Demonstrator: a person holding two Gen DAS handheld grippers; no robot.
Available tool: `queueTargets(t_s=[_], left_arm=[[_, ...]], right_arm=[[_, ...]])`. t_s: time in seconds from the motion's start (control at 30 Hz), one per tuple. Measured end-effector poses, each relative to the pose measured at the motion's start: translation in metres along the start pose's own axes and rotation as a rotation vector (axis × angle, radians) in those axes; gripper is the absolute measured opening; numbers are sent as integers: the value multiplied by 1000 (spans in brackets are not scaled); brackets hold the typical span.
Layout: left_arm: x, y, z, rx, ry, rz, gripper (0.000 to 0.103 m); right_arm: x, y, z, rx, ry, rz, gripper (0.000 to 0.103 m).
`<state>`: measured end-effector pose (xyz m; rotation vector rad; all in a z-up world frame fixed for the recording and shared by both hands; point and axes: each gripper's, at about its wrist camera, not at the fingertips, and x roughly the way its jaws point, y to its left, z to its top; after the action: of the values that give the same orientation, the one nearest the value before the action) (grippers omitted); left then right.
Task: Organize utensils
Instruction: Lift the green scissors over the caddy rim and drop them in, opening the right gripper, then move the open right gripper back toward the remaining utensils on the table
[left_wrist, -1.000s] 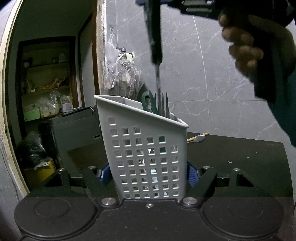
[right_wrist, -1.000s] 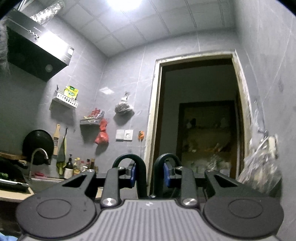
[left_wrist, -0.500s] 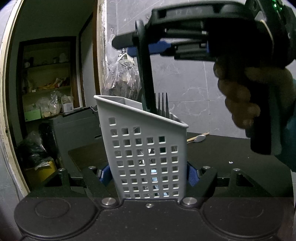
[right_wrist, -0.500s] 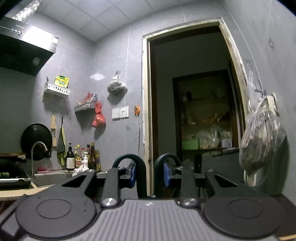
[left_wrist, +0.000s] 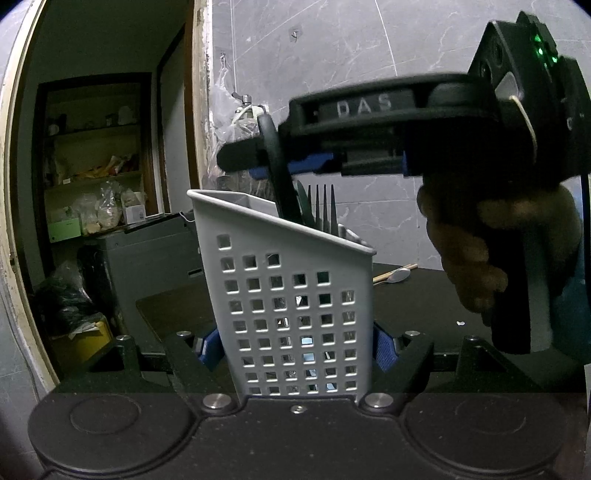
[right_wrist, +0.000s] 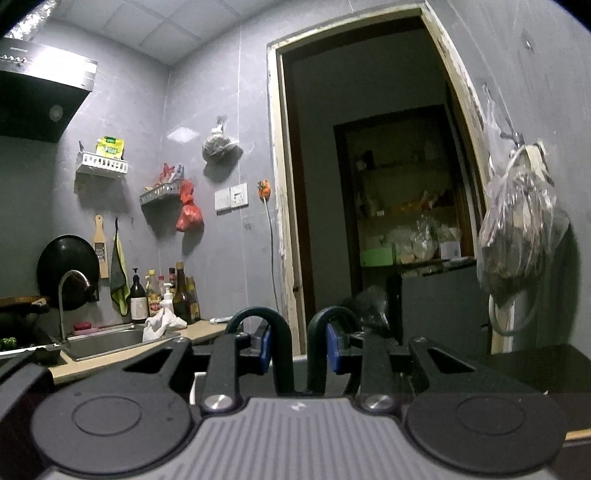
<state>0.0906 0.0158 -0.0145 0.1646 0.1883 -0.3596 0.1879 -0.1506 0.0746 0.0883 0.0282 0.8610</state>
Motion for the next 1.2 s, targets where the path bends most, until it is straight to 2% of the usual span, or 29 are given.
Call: queueTargets(t_s=[0.3,0.33,0.37,0.5,0.57,0.73,0.77,0.87,1.0,1.1,1.2], left_arm=[[0,0,0,-1,0,1,78],[1,-1,0,0,0,0,78],[1,-1,0,0,0,0,78],[1,-1,0,1,0,-1,78],[2,-1,-1,0,-1,-2,78],[2,0,-1,-1,-1,-2,78],[2,0,-1,-2,-1,-2,78],[3,0,-2,-3,-1,-4,78],[3,1,-2,-6,-1,-9,78],[4,1,-2,-4,-1,-11,78],[4,1,-1,-5,0,-11,78]], right_arm=[[-3,0,-13,1,54,-1,34],[-5,-1,-13,3,57,2,40],[-7,-1,-13,4,61,2,51],[-16,2,-11,-11,78,3,61],[-23,2,-10,-18,72,1,75],[-51,2,-5,-24,17,-39,96],[-58,0,-4,-22,1,-57,101],[-74,-11,1,-2,-52,-162,103],[-83,-41,1,110,-47,-386,103],[-76,-67,-5,201,35,-519,103],[-57,-95,-18,287,177,-587,103]])
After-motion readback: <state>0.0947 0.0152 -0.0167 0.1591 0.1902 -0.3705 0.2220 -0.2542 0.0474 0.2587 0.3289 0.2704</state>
